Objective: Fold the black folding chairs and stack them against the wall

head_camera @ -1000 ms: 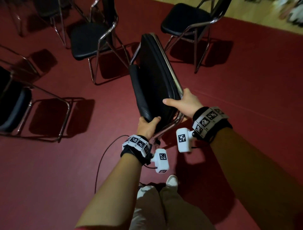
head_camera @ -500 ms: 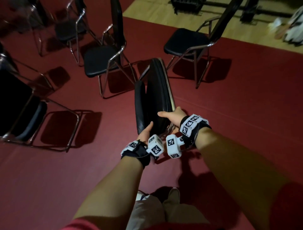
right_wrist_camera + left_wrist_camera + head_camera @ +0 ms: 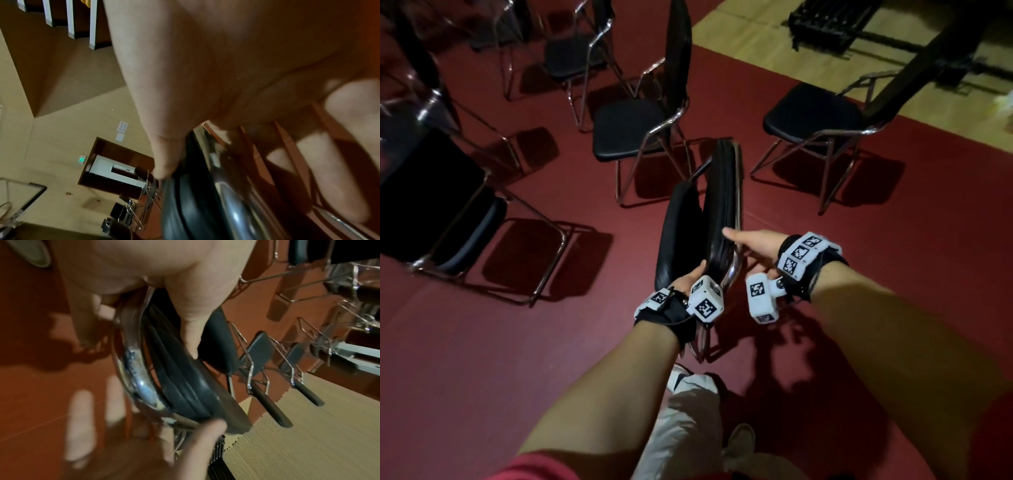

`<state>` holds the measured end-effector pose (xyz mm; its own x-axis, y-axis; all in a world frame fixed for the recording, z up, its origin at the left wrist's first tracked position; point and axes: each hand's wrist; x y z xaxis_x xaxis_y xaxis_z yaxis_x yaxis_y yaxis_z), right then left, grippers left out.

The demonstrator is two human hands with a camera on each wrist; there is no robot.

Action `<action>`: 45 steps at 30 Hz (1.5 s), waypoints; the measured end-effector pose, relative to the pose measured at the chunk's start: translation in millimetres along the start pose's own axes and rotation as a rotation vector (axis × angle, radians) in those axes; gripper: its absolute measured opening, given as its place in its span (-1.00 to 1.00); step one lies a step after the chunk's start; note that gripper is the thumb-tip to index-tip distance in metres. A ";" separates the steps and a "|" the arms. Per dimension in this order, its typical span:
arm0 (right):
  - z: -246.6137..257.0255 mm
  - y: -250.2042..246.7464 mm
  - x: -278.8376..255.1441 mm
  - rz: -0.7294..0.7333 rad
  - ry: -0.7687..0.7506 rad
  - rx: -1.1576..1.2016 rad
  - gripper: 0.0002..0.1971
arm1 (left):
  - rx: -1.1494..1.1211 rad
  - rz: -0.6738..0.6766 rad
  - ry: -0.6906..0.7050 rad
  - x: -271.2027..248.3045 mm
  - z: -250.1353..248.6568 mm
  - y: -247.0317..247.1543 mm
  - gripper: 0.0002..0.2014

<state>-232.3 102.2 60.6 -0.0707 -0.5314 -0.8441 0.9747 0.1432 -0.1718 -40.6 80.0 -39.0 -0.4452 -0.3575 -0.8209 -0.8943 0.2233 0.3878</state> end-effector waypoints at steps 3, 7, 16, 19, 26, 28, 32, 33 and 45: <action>43.3 2.4 35.3 -0.155 -0.068 0.027 -0.29 | -0.034 -0.057 -0.048 -20.1 -35.1 -14.3 -0.48; 94.3 13.4 75.4 -0.241 -0.130 0.086 -0.26 | -0.065 -0.229 -0.010 -35.8 -72.2 -50.6 -0.60; 170.2 31.7 176.4 -0.379 -0.084 0.117 0.14 | -0.072 -0.470 0.072 -13.4 -124.1 -178.9 -0.50; 176.2 31.1 203.6 -0.450 -0.020 -0.060 0.14 | -0.071 -0.480 0.037 -25.9 -127.1 -180.7 -0.84; 210.0 52.8 280.6 -0.289 -0.103 -0.116 -0.24 | -0.319 -0.556 0.079 -29.4 -101.2 -209.4 -0.57; 222.6 80.8 278.9 -0.223 -0.106 -0.171 -0.32 | -0.360 -0.563 0.066 -28.6 -86.9 -225.3 -0.51; 247.0 133.9 287.9 -0.111 -0.121 -0.247 -0.31 | -0.474 -0.571 0.116 -40.2 -71.1 -255.1 -0.64; 255.7 147.2 300.3 -0.105 -0.122 -0.242 -0.28 | -0.493 -0.572 0.107 -47.5 -74.2 -267.6 -0.65; 329.2 279.8 210.5 -0.152 -0.199 -0.218 -0.29 | -0.644 -0.551 0.206 -111.1 -79.8 -337.4 -0.59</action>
<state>95.4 -244.5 2.0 -0.1482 -0.7102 -0.6882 0.8864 0.2132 -0.4109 307.1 -28.0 -45.2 0.1149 -0.4340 -0.8935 -0.8084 -0.5636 0.1698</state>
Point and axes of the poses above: each hand's wrist, its own x-axis towards the middle knuckle, its own y-axis out of the palm, z = x × y, and after that the axes turned 3 degrees about -x, right-handed
